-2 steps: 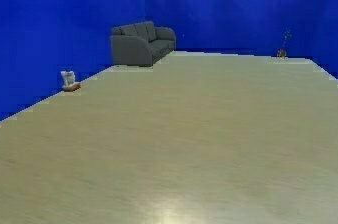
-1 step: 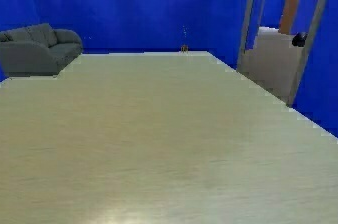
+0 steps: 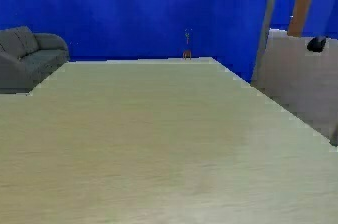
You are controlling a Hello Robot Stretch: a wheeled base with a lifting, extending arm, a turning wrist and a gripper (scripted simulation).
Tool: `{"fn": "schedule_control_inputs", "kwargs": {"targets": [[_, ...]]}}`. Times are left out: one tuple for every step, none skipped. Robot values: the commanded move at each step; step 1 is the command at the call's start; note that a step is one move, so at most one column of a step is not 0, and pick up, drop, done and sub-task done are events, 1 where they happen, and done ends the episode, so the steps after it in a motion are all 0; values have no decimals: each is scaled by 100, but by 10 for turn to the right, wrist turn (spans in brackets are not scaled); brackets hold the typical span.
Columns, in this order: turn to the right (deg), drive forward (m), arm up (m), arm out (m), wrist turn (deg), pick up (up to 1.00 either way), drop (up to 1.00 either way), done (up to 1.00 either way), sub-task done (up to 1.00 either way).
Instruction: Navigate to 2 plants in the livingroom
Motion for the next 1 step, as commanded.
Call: {"fn": "schedule_control_inputs", "kwargs": {"targets": [[0,100,0,0,0,0,0,0,0]]}}
